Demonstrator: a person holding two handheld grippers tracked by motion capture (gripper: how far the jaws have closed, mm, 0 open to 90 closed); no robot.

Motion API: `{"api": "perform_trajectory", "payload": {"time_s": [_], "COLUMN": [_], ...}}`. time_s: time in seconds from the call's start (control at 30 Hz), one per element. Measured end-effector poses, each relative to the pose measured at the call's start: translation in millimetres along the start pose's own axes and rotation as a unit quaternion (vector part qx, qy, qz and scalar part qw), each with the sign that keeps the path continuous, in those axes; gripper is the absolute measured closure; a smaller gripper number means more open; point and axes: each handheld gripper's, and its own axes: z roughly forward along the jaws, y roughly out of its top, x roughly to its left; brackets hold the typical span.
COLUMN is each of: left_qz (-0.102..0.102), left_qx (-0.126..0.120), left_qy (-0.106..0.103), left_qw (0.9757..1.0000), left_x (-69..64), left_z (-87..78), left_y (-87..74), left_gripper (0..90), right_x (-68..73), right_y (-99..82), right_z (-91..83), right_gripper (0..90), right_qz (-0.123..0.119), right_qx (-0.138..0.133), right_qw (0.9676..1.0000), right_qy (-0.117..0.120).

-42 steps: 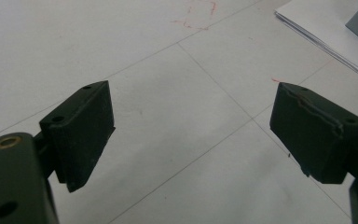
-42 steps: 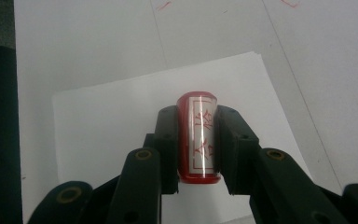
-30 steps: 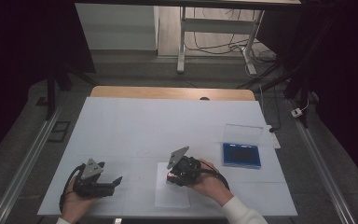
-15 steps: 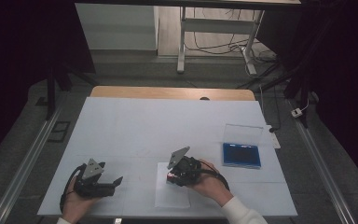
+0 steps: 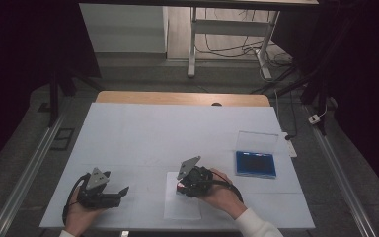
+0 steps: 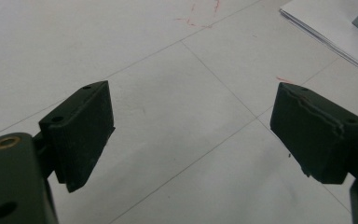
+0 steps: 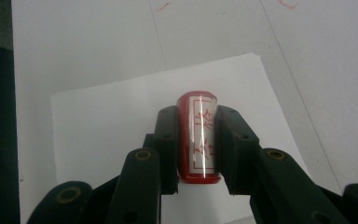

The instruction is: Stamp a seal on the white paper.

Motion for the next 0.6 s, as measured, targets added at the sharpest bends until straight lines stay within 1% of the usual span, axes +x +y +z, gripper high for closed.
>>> {"api": "perform_trajectory", "payload": {"time_s": [0.17,0.3,0.5,0.6], "left_qz": [0.0,0.0,0.0,0.002], "left_qx": [0.0,-0.001,-0.002,-0.001], "left_qy": [0.0,0.0,0.0,0.001], "left_qw": [1.0,1.0,1.0,1.0], "left_x": [0.0,0.2,-0.5,-0.1], "left_z": [-0.6,-0.9,-1.4,-1.1], "left_y": [-0.1,-0.1,-0.1,-0.1], "left_gripper": [13.4,13.4,13.4,13.4], "right_x": [0.6,0.3,0.7,1.3], "right_y": [1.0,0.7,0.9,1.8], "right_z": [-2.4,-2.5,-3.0,-3.6], "right_gripper": [69.7,69.7,69.6,69.6], "right_qz": [-0.003,0.002,-0.002,-0.001], "right_qx": [-0.001,-0.003,-0.004,-0.012], "right_qw": [1.0,1.0,1.0,0.9999], "right_qy": [-0.004,-0.002,0.0,0.009]}}
